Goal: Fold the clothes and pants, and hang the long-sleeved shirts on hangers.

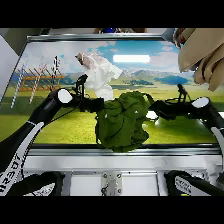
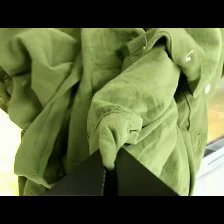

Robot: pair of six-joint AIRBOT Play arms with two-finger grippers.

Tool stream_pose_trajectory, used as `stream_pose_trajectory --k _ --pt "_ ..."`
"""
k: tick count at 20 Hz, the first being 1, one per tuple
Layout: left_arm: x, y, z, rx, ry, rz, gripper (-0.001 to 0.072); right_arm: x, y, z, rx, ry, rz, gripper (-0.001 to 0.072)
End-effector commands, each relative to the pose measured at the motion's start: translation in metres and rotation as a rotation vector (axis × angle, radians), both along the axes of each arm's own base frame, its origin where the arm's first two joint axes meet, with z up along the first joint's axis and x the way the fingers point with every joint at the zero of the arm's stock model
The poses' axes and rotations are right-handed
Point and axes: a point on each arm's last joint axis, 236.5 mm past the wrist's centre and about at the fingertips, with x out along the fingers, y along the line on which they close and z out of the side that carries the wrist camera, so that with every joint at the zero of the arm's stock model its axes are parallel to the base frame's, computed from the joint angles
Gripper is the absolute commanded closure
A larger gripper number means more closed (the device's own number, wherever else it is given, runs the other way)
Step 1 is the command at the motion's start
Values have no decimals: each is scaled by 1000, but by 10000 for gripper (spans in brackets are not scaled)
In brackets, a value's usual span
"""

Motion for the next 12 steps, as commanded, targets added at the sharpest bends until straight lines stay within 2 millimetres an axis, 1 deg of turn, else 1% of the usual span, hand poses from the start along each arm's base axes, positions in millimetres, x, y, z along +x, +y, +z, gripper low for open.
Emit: stream_pose_trajectory --k 1,2,3,4,5,6,7,8,9,10,11,12 --pt "1 3 0 2 -4 -3 696 16 36 -35 113 12 -71 34" --pt "1 3 0 2 -4 -4 696 24 49 -36 141 -16 -71 57" --pt "2 4 1 4 -5 -2 696 29 57 -35 153 -50 -62 176" --pt "4 7 4 0 -11 6 696 34 61 -31 155 -87 -46 398" --pt "7 11 11 -5 -28 18 697 38 62 -24 154 -122 -23 637" --pt "12 18 25 -18 -61 41 697 44 59 -8 158 -163 -8 697" --pt "17 26 50 -34 -111 56 697 52 54 19 169 -229 13 699" --pt "20 33 87 -58 -176 65 696 61 49 54 186 -303 28 699" --pt "19 38 129 -81 -253 63 697 68 43 101 199 -402 50 700" --pt "14 41 175 -106 -344 55 697 69 40 152 205 -508 82 699" --pt "4 42 226 -134 -450 42 697 65 38 210 198 -630 118 700" --pt "-12 43 275 -166 -556 31 697 55 38 263 185 -743 142 700"
